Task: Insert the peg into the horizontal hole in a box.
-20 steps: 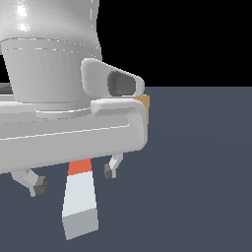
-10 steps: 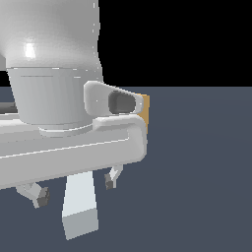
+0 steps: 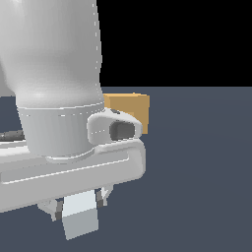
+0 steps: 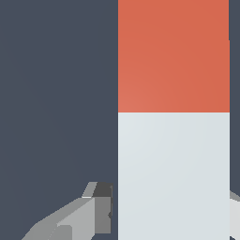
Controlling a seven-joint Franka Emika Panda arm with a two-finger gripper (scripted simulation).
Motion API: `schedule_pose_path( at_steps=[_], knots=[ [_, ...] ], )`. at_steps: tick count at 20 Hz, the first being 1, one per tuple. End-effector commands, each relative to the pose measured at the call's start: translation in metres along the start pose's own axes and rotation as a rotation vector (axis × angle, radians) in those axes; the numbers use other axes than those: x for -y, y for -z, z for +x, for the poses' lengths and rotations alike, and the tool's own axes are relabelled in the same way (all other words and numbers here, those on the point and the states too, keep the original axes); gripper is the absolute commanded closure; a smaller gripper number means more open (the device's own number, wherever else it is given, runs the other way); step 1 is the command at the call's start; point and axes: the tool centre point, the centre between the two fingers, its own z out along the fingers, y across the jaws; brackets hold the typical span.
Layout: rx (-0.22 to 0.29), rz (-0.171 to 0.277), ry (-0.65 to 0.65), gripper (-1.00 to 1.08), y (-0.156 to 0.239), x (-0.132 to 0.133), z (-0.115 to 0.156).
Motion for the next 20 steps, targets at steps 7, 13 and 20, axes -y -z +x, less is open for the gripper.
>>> schedule_pose_path(
  at_steps=[7, 13, 20],
  knots=[
    [0.001, -0.001, 0.000, 1.08, -0.001, 0.000, 0.000],
    [0.001, -0.001, 0.000, 1.08, 0.001, -0.003, 0.002],
    [0.001, -0.001, 0.001, 1.08, 0.009, -0.030, 0.025]
  ],
)
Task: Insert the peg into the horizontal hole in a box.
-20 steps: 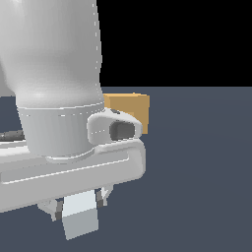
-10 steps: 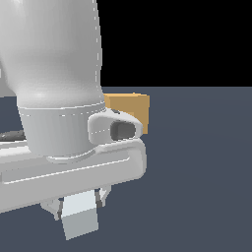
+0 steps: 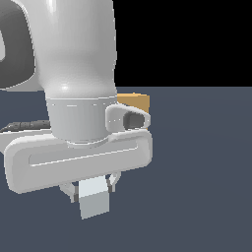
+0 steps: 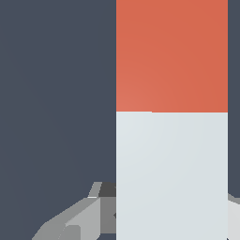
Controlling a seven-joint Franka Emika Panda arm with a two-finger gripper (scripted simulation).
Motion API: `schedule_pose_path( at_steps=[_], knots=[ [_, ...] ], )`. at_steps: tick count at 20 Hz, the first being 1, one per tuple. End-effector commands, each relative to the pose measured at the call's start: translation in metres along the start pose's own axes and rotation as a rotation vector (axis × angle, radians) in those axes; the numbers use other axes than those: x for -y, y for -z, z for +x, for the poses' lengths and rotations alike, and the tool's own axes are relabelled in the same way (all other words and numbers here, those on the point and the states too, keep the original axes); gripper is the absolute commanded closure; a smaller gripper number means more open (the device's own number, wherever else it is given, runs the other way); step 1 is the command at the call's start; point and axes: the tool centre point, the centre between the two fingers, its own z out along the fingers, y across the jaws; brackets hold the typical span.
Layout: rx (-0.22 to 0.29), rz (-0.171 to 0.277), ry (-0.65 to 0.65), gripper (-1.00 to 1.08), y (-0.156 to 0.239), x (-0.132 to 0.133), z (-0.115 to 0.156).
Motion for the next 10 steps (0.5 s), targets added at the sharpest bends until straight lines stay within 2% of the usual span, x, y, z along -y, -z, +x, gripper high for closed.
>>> schedule_pose_path(
  at_steps=[1, 10],
  knots=[
    [0.001, -0.003, 0.002, 1.08, 0.006, -0.015, 0.012],
    [0.002, -0.003, 0.003, 1.08, 0.027, -0.086, 0.071]
  ],
)
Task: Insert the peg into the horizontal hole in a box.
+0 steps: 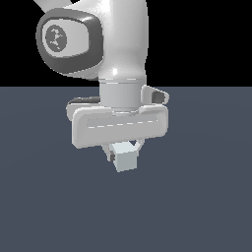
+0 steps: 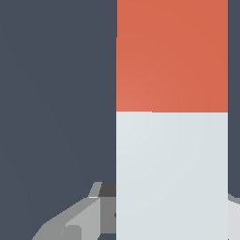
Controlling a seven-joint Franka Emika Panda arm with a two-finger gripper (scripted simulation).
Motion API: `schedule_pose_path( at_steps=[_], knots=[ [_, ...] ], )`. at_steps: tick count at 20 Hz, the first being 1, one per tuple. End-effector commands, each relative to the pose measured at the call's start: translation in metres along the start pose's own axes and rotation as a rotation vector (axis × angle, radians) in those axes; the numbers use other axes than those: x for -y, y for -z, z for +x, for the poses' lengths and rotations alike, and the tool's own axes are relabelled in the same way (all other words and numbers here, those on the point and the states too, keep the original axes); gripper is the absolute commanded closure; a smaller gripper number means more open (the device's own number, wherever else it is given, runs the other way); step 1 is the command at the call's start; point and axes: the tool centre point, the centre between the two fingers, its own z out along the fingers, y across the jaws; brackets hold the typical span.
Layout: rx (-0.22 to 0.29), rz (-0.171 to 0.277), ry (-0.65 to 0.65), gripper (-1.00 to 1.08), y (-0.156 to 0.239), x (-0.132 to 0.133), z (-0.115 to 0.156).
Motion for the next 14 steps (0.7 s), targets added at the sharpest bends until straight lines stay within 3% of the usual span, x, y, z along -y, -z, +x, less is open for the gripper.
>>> schedule_pose_path(
  at_steps=[1, 7, 14],
  knots=[
    [0.001, -0.002, 0.000, 1.08, 0.008, -0.022, 0.017],
    [0.001, -0.002, 0.001, 1.08, 0.019, -0.060, 0.047],
    [0.001, -0.002, 0.001, 1.08, 0.025, -0.081, 0.061]
  ],
)
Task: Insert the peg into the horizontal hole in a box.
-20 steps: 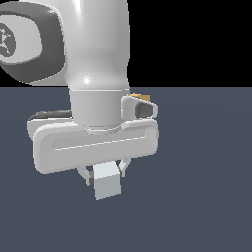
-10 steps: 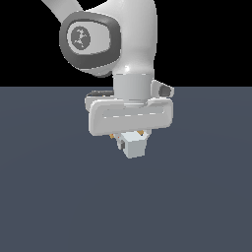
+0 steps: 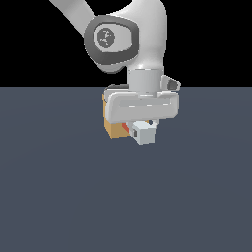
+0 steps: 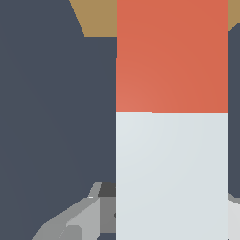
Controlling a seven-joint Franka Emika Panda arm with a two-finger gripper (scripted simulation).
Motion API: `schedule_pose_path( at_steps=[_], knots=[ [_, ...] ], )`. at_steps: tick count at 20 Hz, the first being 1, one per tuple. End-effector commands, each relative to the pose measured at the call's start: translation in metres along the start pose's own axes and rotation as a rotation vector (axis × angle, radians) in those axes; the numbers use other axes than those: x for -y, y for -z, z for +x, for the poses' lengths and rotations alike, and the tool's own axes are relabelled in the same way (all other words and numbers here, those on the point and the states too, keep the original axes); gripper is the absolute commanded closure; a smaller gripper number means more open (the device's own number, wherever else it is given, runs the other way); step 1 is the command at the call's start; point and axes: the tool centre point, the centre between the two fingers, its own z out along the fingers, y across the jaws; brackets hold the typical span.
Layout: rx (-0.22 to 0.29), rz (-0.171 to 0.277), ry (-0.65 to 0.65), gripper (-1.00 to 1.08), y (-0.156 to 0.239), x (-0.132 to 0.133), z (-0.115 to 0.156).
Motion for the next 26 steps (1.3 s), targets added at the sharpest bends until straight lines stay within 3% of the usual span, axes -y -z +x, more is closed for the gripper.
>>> schedule_pose_path(
  at_steps=[1, 20, 26],
  knots=[
    [0.001, -0.002, -0.001, 1.08, 0.003, -0.005, 0.002],
    [0.000, -0.002, 0.001, 1.08, 0.004, -0.011, 0.005],
    [0.000, -0.002, 0.001, 1.08, 0.004, -0.010, 0.025]
  ],
)
